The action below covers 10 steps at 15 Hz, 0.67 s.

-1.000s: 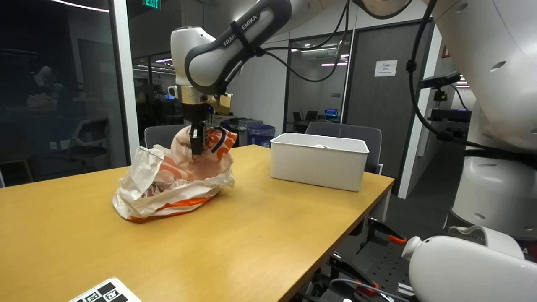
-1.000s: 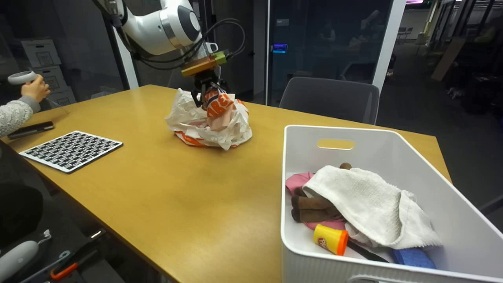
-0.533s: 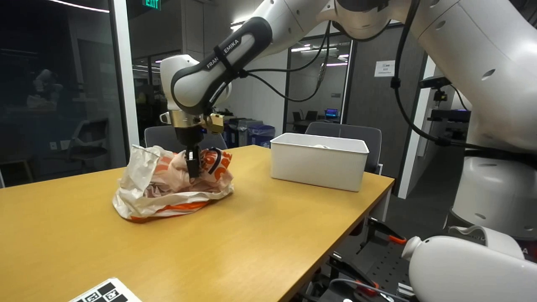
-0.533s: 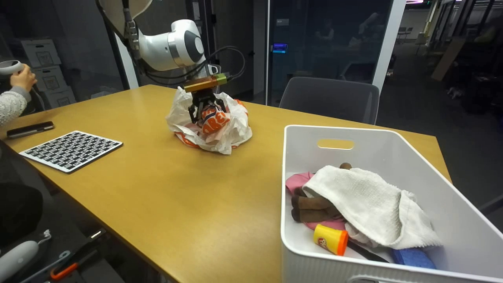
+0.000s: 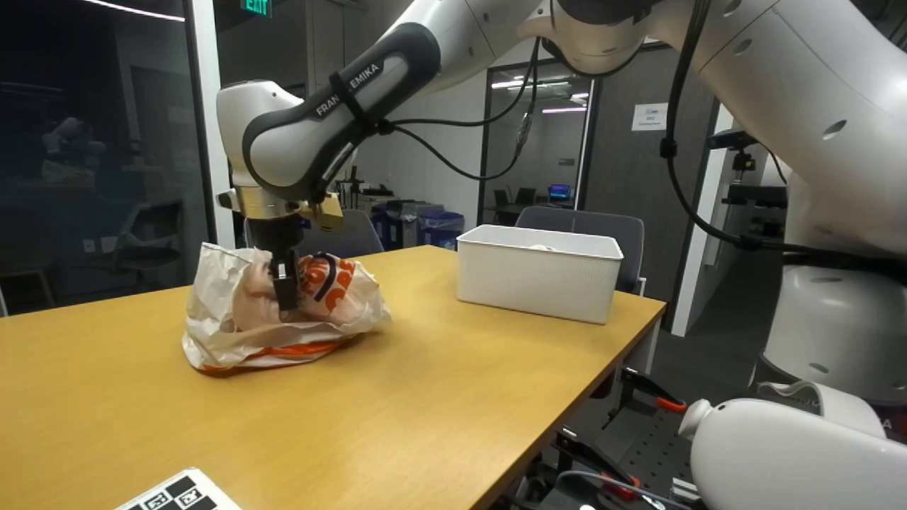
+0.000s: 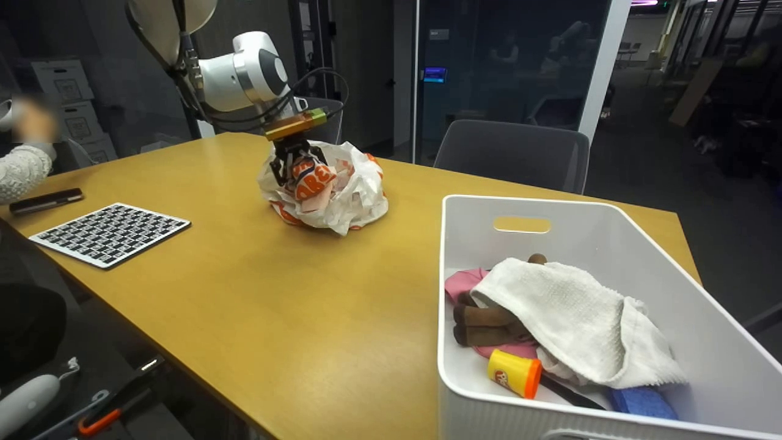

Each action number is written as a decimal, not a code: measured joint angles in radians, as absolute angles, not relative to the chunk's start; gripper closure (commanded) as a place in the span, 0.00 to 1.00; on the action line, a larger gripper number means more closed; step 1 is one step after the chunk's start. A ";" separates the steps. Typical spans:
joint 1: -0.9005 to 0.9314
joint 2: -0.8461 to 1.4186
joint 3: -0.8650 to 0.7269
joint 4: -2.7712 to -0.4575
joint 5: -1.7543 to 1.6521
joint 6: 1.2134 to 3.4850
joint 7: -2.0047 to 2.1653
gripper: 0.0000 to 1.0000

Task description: Remove the peach shirt out of the basket and put it in the plastic bag

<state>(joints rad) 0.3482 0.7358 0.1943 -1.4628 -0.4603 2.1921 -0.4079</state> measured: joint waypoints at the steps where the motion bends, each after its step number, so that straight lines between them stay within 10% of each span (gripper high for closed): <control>1: 0.357 0.737 0.187 -1.462 -0.487 2.223 -0.408 0.97; 3: 0.364 0.746 0.169 -1.460 -0.522 2.285 -0.409 0.99; 4: 0.363 0.754 0.158 -1.459 -0.535 2.313 -0.411 0.79; 10: 0.339 0.796 0.122 -1.443 -0.544 2.360 -0.428 0.38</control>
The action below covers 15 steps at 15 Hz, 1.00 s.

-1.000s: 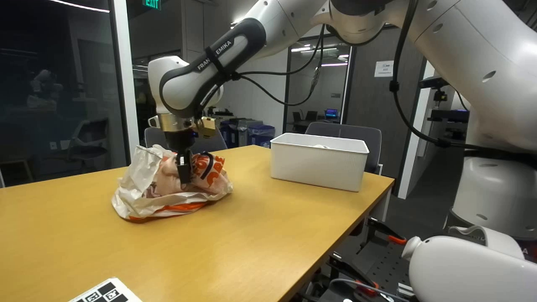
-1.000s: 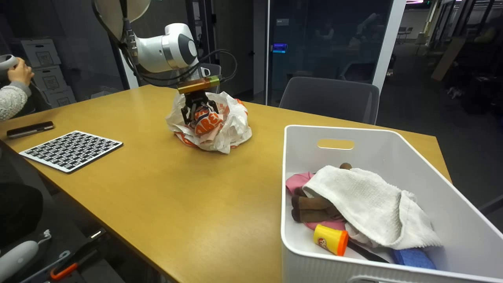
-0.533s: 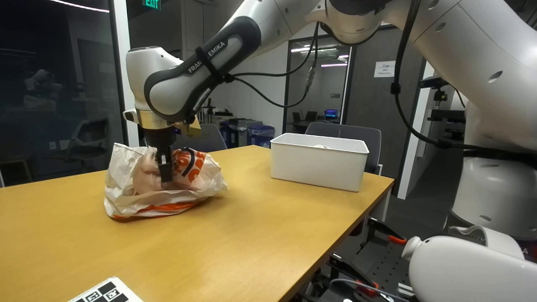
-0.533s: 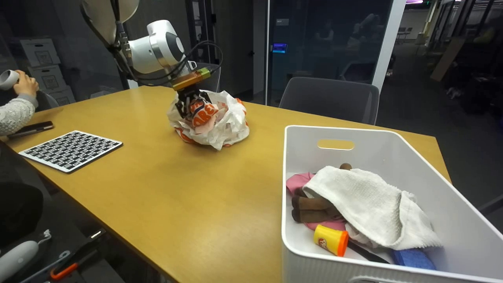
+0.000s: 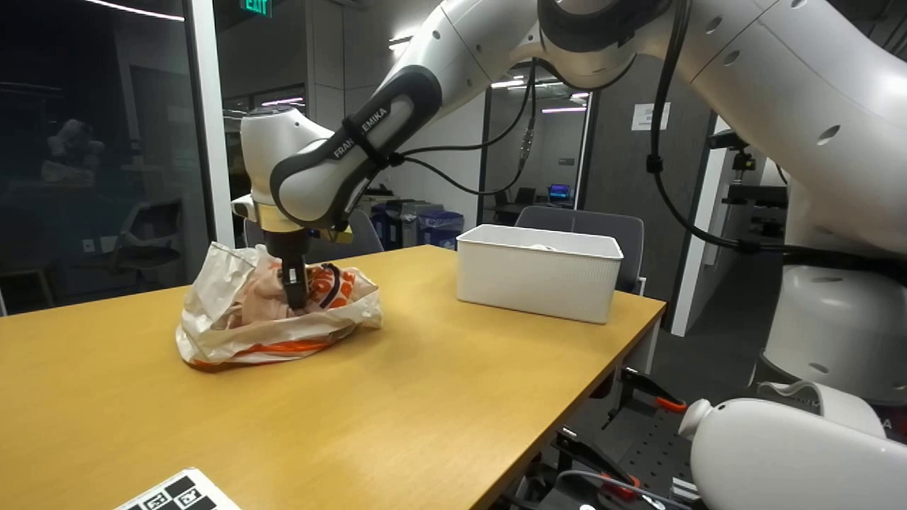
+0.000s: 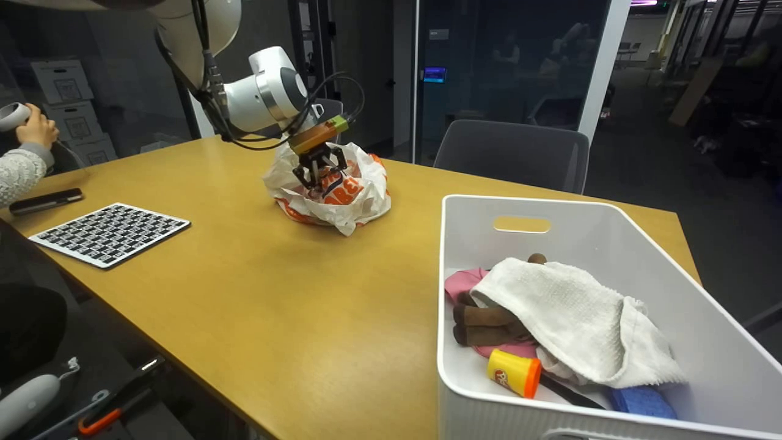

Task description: Remove the peach shirt out of the basket and put it in the plastic bag

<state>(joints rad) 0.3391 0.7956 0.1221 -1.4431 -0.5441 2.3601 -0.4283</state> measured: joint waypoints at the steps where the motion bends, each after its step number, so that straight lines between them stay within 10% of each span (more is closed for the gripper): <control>1: 0.336 0.795 0.122 -1.442 -0.543 2.359 -0.430 0.31; 5: 0.325 0.781 0.138 -1.437 -0.480 2.289 -0.439 0.02; 15: 0.244 0.601 0.246 -1.498 -0.267 2.054 -0.584 0.00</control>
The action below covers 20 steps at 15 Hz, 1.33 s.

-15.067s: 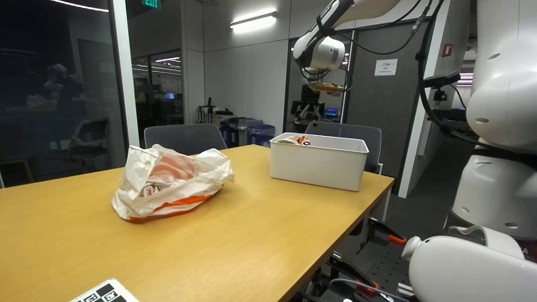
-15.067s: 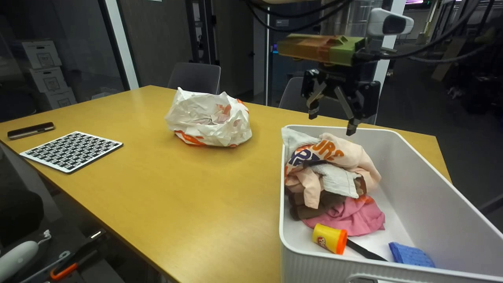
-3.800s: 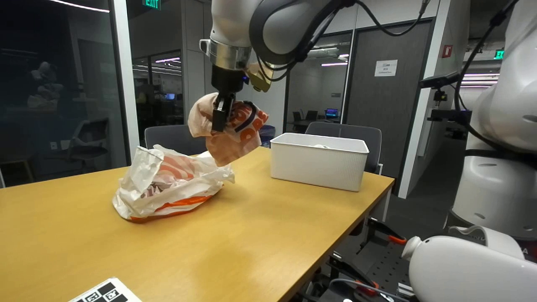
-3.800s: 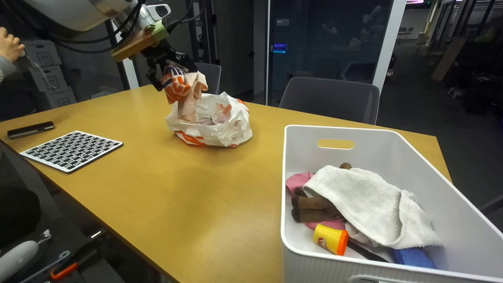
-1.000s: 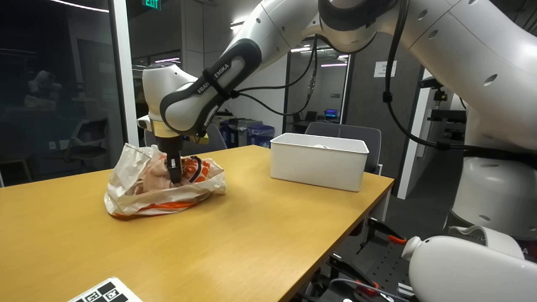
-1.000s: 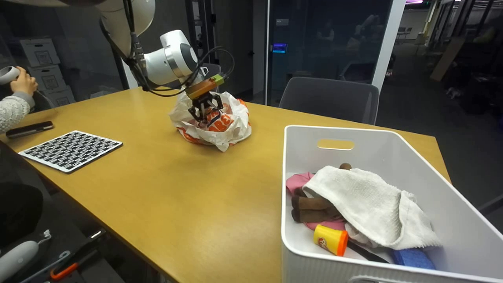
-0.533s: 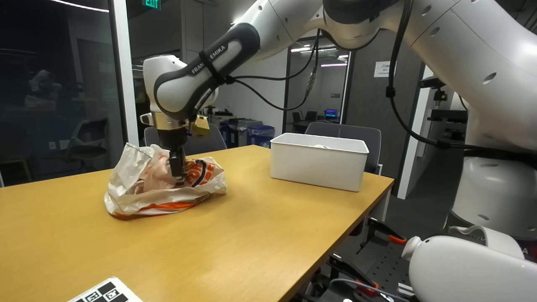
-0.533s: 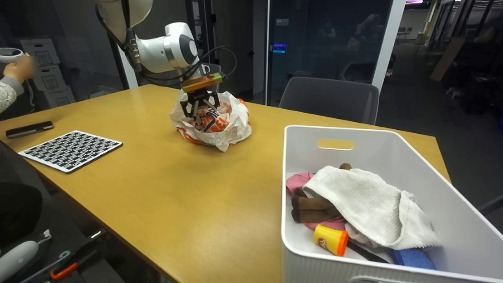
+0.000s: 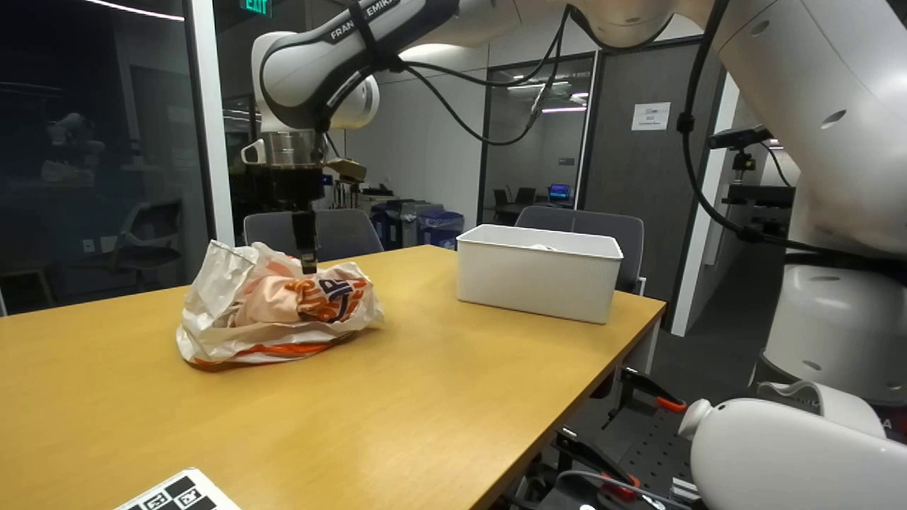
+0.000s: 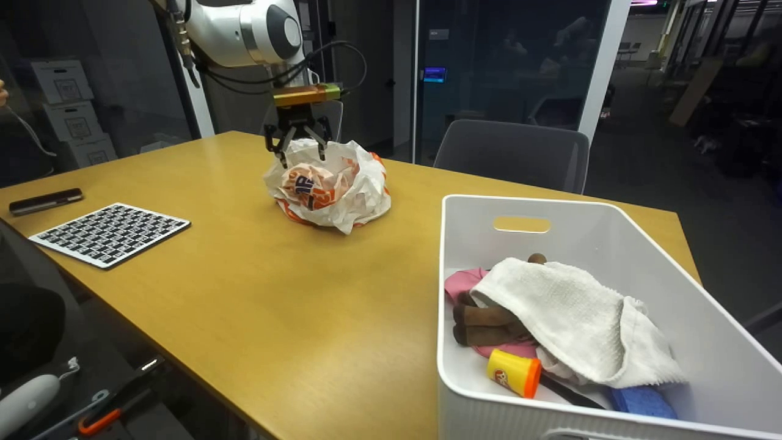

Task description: Remove the peach shirt out of the basket and put it in the plastic bag

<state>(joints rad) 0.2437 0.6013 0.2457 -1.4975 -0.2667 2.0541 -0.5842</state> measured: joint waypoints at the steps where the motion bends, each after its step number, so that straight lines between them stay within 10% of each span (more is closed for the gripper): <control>1: 0.243 0.572 0.242 -1.528 -0.268 2.073 -0.575 0.00; 20: 0.217 -0.244 0.205 -2.234 -0.042 2.141 0.164 0.00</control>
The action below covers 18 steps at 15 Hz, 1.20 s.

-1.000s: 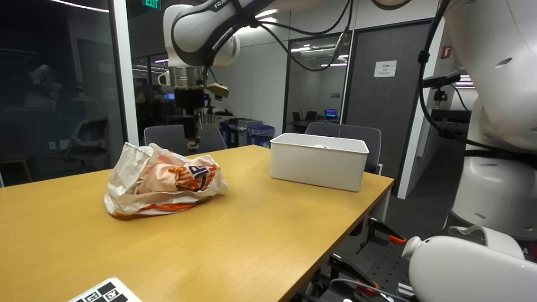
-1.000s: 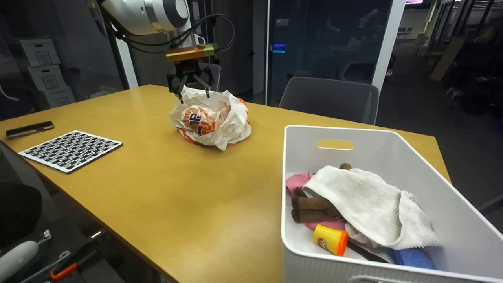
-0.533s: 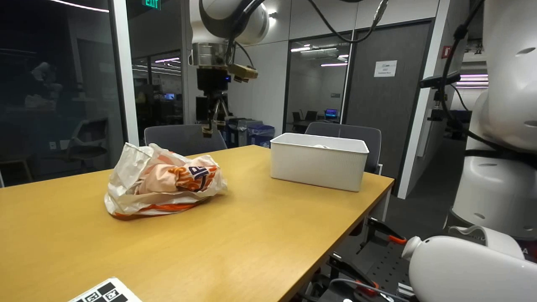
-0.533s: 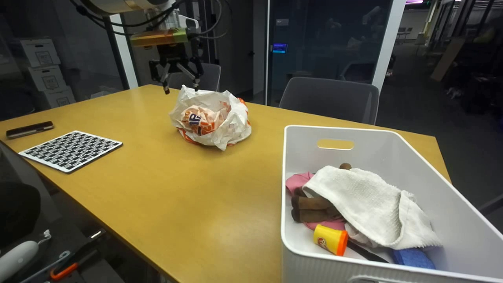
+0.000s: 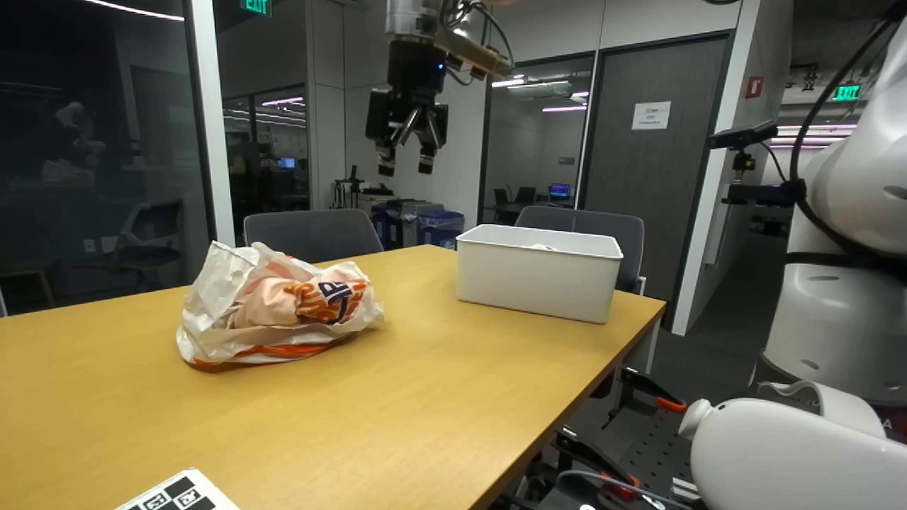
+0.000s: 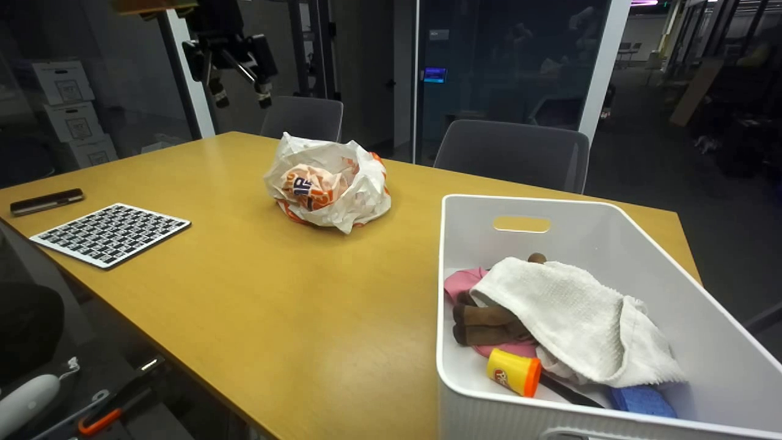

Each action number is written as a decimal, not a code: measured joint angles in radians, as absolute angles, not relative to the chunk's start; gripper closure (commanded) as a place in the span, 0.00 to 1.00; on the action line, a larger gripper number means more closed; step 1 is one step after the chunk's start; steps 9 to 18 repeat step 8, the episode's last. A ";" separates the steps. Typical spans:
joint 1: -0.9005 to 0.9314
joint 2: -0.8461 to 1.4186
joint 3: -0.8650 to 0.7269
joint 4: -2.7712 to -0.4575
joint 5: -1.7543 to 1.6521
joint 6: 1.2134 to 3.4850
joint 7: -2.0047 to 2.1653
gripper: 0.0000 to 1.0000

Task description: Remove the peach shirt out of the basket and put it in the plastic bag

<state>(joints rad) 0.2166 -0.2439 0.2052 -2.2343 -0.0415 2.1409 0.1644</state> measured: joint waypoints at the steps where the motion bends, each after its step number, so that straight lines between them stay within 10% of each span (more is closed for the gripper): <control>1: 0.214 -0.291 0.204 -2.262 -0.032 2.140 0.201 0.00; 18: 0.205 -0.383 0.209 -2.326 -0.020 2.130 0.259 0.00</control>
